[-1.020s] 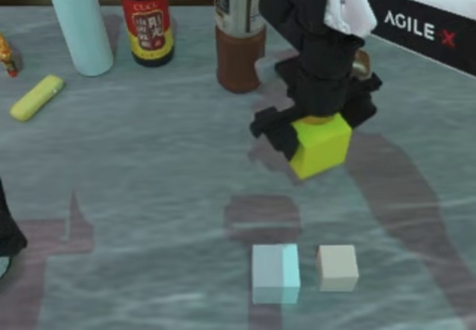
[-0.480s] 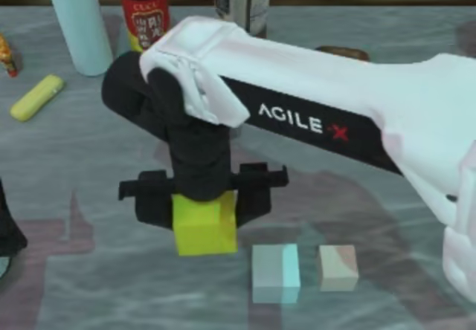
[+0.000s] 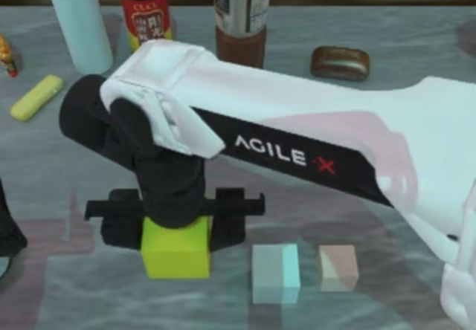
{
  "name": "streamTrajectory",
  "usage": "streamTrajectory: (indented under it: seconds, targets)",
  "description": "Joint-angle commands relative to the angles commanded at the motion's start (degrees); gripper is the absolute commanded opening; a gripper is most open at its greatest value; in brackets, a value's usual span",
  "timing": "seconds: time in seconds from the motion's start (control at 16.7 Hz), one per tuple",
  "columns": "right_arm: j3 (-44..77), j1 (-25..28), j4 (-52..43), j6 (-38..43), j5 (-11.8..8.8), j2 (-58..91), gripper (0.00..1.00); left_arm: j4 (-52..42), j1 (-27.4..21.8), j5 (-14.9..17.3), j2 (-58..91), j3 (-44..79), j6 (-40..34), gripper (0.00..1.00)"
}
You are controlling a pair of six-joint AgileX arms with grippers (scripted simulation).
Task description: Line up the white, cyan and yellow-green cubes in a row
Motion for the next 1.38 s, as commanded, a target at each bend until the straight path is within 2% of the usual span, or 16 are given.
streamTrajectory:
  seconds: [0.18,0.6,0.84,1.38]
  targets:
    - [-0.99,-0.24,1.06,0.04,-0.13,0.26,0.0,0.0,0.0,0.0,0.0,0.0,0.0,1.0]
    - [-11.0,0.23,13.57,0.24,-0.01,2.47,0.0,0.0,0.0,0.0,0.0,0.0,0.0,1.0]
    - [-11.46,0.25,14.05,0.28,0.03,2.6,0.0,0.0,0.0,0.0,0.0,0.0,0.0,1.0]
    - [-11.46,0.25,14.05,0.28,0.03,2.6,0.68,0.0,0.0,0.0,0.0,0.0,0.0,1.0]
